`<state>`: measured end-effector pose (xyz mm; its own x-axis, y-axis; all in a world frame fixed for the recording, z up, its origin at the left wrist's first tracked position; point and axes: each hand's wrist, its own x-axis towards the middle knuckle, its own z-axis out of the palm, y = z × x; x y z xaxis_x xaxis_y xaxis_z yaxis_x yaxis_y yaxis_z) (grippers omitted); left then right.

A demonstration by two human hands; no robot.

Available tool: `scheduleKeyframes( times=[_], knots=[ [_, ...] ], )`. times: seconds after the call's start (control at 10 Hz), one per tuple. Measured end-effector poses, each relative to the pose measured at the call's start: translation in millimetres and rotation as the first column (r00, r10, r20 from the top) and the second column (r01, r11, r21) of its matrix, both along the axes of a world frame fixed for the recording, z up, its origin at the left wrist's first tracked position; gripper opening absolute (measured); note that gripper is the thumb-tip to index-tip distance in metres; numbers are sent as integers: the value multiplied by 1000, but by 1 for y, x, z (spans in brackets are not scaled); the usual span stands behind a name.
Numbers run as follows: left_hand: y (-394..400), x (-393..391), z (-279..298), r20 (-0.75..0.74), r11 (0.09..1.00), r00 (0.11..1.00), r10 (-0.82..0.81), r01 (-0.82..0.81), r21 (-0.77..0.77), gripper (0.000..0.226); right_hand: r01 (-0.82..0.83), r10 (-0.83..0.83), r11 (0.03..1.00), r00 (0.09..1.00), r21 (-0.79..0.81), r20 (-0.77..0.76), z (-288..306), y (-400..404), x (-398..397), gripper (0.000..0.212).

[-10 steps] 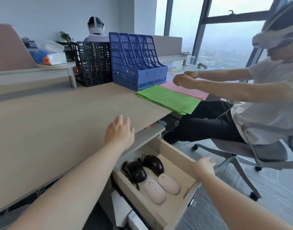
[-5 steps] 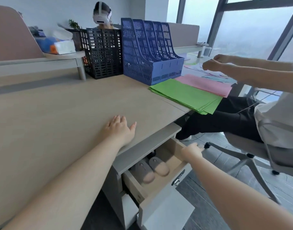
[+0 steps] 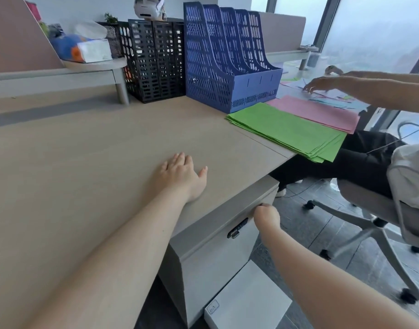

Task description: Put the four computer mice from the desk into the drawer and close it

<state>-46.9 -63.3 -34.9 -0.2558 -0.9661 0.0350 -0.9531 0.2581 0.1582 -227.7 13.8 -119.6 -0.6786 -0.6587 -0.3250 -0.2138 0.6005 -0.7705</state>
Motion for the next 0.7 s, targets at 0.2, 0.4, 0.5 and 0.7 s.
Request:
scheduleKeyframes(
  times=[0.2, 0.4, 0.5, 0.7],
  knots=[
    [0, 0, 0, 4, 1000, 1000, -2, 2, 10, 71, -33, 34, 995, 999, 97, -15, -5, -10, -11, 24],
    [0, 0, -1, -8, 1000, 1000, 0, 0, 4, 70, -213, 230, 958, 971, 194, -69, -1, -6, -18, 39],
    [2, 0, 0, -7, 1000, 1000, -7, 7, 0, 69, -281, 313, 936, 940, 212, -135, 6, 0, -24, 50],
    [10, 1, 0, -43, 999, 999, -27, 26, -21, 64, -385, 495, 799, 857, 463, -141, 15, 19, -16, 39]
  ],
)
